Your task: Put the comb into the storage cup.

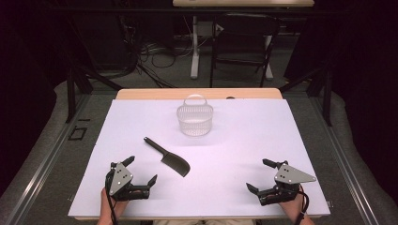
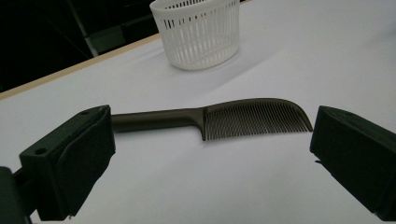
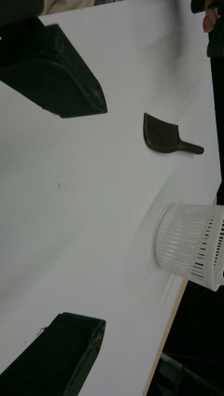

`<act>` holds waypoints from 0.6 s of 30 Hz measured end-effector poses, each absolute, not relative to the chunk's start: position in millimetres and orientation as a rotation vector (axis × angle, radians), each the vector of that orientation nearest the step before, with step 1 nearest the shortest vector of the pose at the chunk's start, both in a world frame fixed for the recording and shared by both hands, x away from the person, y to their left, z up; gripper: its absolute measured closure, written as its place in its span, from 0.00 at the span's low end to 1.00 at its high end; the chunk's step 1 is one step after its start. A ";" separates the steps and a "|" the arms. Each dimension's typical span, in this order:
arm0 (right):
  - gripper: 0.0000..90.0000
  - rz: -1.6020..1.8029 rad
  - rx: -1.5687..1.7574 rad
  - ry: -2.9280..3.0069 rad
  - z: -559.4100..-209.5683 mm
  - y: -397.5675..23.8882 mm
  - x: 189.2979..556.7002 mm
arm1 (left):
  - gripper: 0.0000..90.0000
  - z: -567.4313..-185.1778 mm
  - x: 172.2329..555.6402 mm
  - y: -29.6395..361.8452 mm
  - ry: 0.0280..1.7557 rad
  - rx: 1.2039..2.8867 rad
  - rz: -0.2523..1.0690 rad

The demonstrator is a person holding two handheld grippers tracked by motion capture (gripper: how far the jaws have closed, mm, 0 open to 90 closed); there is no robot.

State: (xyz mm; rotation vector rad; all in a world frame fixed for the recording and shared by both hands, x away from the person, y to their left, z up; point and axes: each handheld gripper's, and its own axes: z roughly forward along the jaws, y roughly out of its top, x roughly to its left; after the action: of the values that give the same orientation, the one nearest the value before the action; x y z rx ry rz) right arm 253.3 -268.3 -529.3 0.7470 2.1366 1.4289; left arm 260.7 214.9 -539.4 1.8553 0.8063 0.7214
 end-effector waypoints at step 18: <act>0.00 1.420 0.757 2.154 -530.7 -267.0 254.9 | 0.00 -537.7 279.7 211.0 0.839 1.877 0.707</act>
State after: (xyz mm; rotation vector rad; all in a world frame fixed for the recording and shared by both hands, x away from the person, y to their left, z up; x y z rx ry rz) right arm 254.9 -267.0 -530.7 0.7566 2.1544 1.4201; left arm 279.7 211.0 -537.7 1.8774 0.8393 0.7074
